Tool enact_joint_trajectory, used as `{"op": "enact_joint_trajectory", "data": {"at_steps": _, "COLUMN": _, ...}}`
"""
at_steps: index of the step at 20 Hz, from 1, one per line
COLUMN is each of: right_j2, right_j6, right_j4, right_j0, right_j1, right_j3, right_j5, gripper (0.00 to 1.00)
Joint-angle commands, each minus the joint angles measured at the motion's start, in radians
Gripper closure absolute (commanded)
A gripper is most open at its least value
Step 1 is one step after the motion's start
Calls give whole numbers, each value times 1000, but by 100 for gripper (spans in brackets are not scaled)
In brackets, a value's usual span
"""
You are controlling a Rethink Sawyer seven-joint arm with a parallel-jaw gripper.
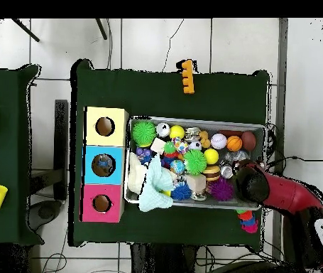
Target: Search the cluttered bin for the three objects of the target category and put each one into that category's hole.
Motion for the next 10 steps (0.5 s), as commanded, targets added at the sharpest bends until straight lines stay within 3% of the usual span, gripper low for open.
{"op": "enact_joint_trajectory", "data": {"at_steps": 1, "right_j2": 103, "right_j6": -21, "right_j4": -49, "right_j0": -12, "right_j1": 1, "right_j3": 111, "right_j5": 125, "gripper": 0}}
{"op": "enact_joint_trajectory", "data": {"at_steps": 10, "right_j2": 122, "right_j6": -22, "right_j4": -49, "right_j0": -24, "right_j1": 7, "right_j3": 107, "right_j5": 132, "gripper": 0}}
